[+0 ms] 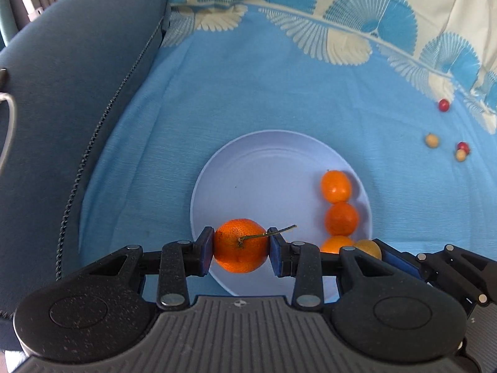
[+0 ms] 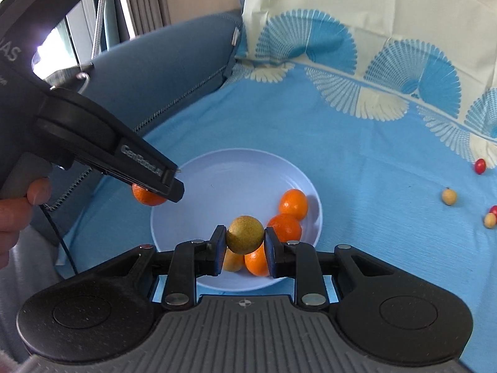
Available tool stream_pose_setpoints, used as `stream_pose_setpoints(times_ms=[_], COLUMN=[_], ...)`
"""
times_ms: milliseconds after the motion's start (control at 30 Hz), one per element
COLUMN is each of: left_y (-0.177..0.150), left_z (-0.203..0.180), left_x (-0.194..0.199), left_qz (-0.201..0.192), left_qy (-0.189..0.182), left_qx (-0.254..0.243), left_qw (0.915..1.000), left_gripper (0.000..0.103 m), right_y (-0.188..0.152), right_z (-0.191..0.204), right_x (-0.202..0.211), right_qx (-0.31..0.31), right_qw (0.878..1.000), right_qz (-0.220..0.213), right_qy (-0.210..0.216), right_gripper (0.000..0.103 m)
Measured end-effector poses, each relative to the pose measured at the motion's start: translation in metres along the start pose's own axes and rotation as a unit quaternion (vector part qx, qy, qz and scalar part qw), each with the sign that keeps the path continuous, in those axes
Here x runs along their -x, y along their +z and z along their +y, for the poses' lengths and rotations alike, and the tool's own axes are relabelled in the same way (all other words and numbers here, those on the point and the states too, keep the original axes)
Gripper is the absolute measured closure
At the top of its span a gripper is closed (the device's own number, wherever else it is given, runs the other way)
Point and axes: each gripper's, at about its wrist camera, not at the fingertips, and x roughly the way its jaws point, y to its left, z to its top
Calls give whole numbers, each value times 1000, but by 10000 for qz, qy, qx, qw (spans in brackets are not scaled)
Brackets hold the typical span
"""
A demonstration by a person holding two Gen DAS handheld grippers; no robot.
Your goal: Organize fruits
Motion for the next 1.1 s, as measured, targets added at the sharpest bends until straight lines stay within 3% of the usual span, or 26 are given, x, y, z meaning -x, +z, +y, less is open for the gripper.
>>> stream_pose_setpoints(times_ms=[233, 267, 333, 367, 400, 433, 500, 633, 867, 1100], left_y=[8, 8, 9, 9, 9, 7, 5, -15, -78, -111], left_z=[-1, 0, 0, 1, 2, 3, 2, 10, 18, 11], left_x=[-30, -32, -28, -23, -15, -6, 7, 35, 73, 112], left_qz=[185, 195, 73, -68, -258, -425, -485, -564, -275, -708], left_qy=[167, 140, 91, 128, 160, 159, 182, 478, 914, 901], left_qx=[-169, -183, -283, -295, -283, -293, -444, -383, 218, 106], left_qw=[9995, 9995, 9995, 9995, 9991, 9985, 9977, 9965, 9952, 9934], left_gripper=[62, 58, 29, 5, 0, 0, 0, 0, 0, 0], right_y=[2, 3, 5, 7, 8, 10, 11, 7, -23, -35], right_z=[2, 2, 2, 2, 2, 2, 4, 7, 25, 38], right_x=[-27, -30, -35, -36, -35, -32, -23, 8, 72, 124], right_qx=[226, 268, 334, 352, 384, 409, 441, 365, -202, -143], right_qw=[9996, 9995, 9992, 9991, 9990, 9989, 9987, 9990, 9993, 9973], right_qz=[137, 154, 201, 205, 215, 180, 71, 29, 19, -532], right_qy=[-60, -77, -87, -90, -87, -114, -228, -274, -314, -491], right_gripper=[76, 76, 75, 72, 60, 52, 25, 12, 5, 2])
